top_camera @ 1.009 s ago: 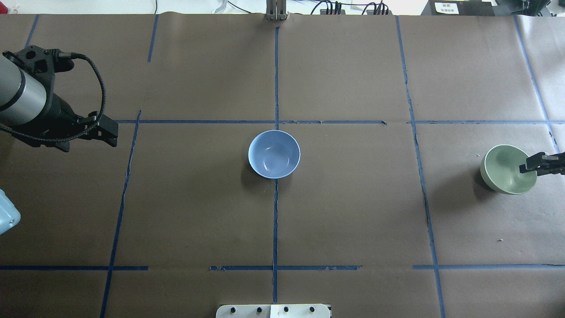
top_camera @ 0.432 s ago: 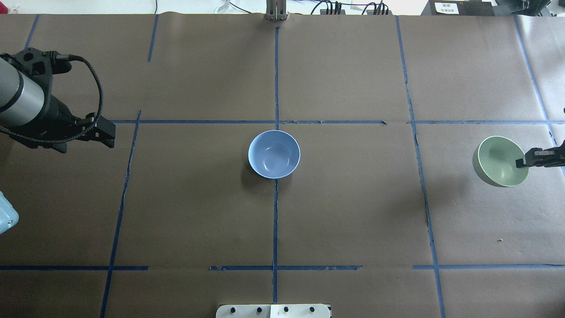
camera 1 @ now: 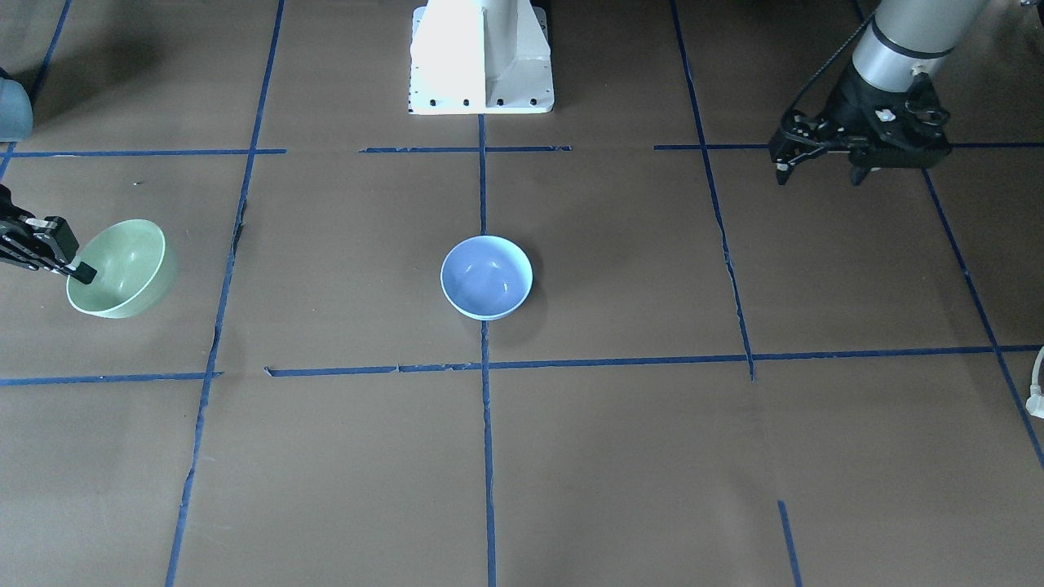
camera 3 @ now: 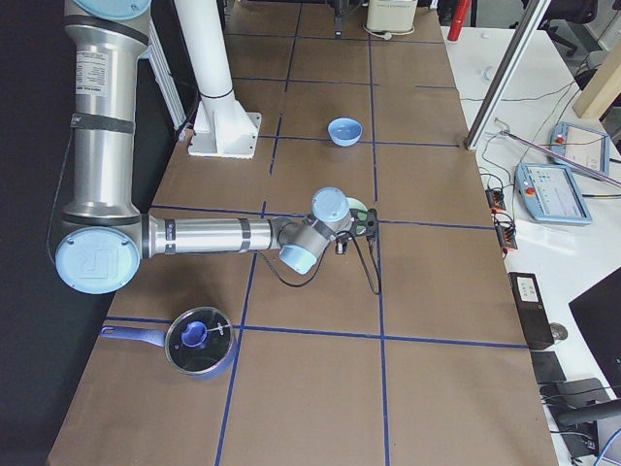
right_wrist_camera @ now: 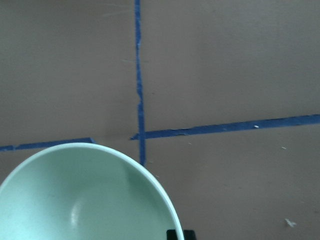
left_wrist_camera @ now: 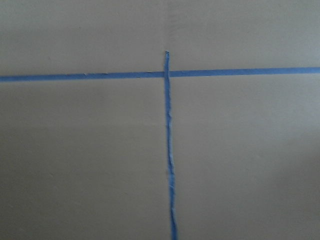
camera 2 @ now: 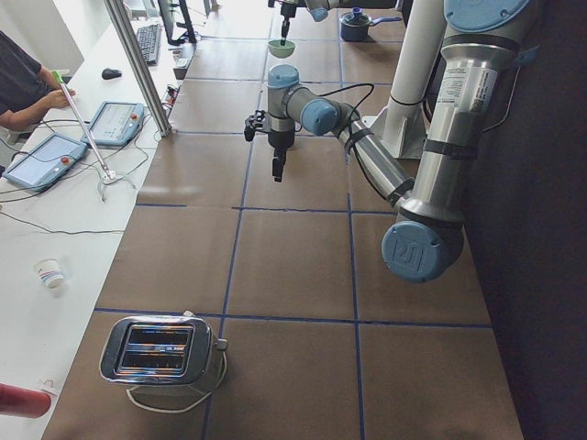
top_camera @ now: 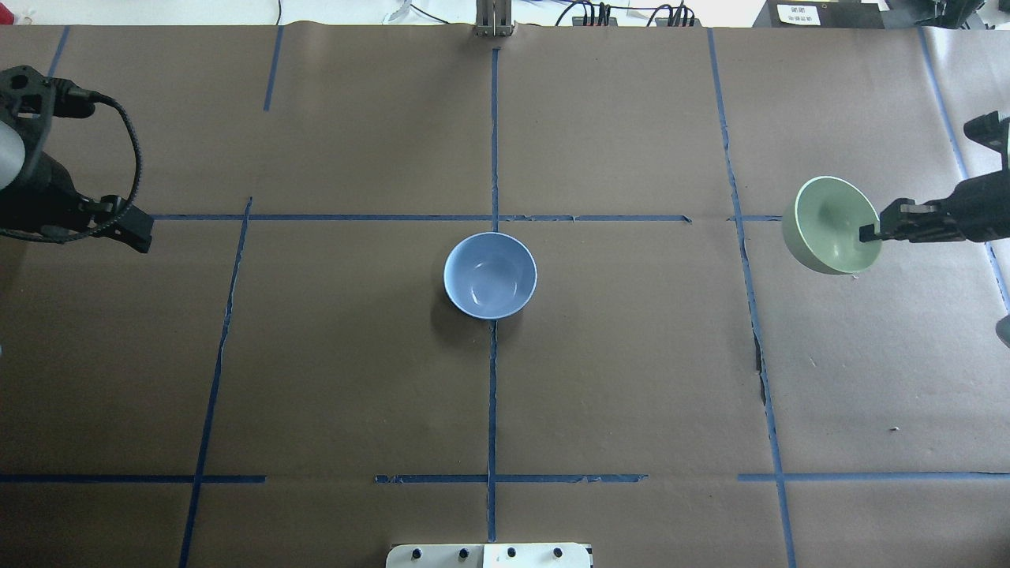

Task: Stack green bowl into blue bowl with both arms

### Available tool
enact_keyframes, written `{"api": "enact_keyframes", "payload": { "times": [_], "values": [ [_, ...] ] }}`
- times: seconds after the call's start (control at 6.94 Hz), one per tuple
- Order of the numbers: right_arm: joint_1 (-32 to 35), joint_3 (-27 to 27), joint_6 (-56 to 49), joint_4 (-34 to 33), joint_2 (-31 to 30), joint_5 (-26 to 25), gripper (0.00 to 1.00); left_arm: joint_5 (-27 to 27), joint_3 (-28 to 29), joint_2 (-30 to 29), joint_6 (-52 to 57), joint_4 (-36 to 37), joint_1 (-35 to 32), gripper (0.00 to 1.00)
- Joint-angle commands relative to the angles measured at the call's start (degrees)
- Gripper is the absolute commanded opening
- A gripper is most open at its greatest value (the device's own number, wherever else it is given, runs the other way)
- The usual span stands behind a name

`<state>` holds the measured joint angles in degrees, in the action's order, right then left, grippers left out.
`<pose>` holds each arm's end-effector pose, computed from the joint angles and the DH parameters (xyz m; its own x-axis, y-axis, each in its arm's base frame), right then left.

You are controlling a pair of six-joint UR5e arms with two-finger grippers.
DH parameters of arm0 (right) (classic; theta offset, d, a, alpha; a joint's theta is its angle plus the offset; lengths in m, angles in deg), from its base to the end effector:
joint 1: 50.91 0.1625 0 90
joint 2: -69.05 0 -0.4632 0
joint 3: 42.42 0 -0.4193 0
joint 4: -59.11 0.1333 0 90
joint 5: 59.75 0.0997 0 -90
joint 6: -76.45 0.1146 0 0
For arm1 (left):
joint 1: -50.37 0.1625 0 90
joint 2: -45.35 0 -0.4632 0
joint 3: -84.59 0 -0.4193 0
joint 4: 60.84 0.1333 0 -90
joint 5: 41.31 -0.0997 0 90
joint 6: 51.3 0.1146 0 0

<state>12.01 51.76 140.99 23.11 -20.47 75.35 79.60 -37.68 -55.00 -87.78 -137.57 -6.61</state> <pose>-0.2007 -0.5070 0.5485 0.3656 0.0484 0.9295 -0.2170 0.9756 0.0345 0.2247 -0.4823 0.3711 0.7505 0.1112 -0.6514 -0.0358 0.9911 0.1279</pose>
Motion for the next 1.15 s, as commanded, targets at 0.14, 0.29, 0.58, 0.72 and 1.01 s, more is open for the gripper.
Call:
{"api": "enact_keyframes", "payload": {
  "times": [0.14, 0.29, 0.58, 0.72, 1.01],
  "values": [
    [-8.3, 0.3, 10.6, -2.7, 14.0, -4.3, 0.00, 9.3, 10.3, 0.5, 20.3, 0.0, -12.9, 1.00],
    [-14.6, 0.3, 15.4, -4.3, 18.8, -10.8, 0.00, 12.1, 10.3, 0.5, 20.3, -0.2, -13.2, 1.00],
    [-23.3, 0.4, 16.3, -9.8, 24.7, -21.6, 0.00, 10.6, 13.2, 6.5, 20.8, -0.7, -14.2, 1.00],
    [-26.0, 0.3, 16.3, -12.3, 26.7, -24.7, 0.00, 9.4, 17.2, 6.5, 21.0, -1.9, -17.6, 1.00],
    [-27.6, 0.1, 16.3, -15.2, 28.1, -25.2, 0.00, 9.5, 22.3, 6.7, 23.5, -6.5, -21.7, 1.00]
  ]
}}
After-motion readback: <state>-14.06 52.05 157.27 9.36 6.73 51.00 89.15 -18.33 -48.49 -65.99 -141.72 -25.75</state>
